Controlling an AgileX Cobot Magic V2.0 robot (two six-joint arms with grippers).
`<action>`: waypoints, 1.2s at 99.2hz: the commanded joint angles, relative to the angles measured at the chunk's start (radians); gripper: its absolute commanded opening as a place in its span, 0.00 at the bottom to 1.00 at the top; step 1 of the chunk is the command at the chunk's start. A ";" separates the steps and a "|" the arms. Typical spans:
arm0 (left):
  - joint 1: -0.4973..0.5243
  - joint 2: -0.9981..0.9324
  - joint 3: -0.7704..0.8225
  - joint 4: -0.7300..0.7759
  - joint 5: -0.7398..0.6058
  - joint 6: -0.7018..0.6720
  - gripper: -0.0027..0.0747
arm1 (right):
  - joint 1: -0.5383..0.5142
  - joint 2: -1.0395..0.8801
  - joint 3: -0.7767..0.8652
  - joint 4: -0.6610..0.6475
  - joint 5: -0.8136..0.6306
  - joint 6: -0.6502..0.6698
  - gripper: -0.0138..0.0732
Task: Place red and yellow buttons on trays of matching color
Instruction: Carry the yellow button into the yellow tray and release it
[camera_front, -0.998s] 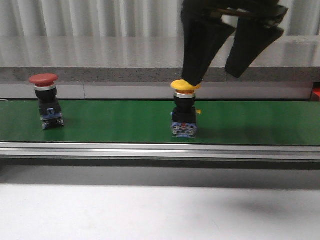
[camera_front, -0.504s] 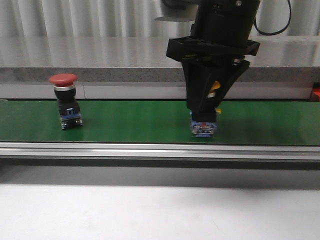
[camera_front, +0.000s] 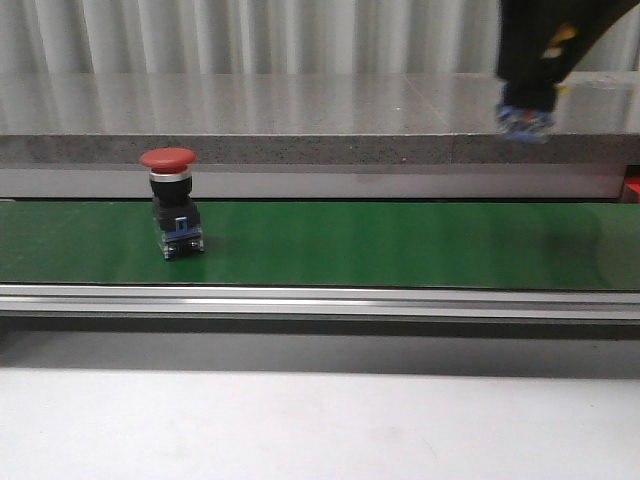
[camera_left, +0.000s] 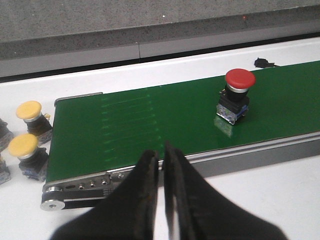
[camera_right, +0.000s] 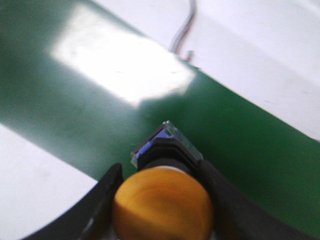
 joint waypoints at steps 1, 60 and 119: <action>-0.009 0.006 -0.026 -0.017 -0.079 -0.001 0.03 | -0.100 -0.083 -0.033 -0.049 -0.013 0.041 0.34; -0.009 0.006 -0.026 -0.017 -0.079 -0.001 0.03 | -0.609 -0.112 0.146 -0.051 0.096 0.124 0.34; -0.009 0.006 -0.026 -0.017 -0.079 -0.001 0.03 | -0.838 -0.108 0.532 -0.048 -0.280 0.285 0.34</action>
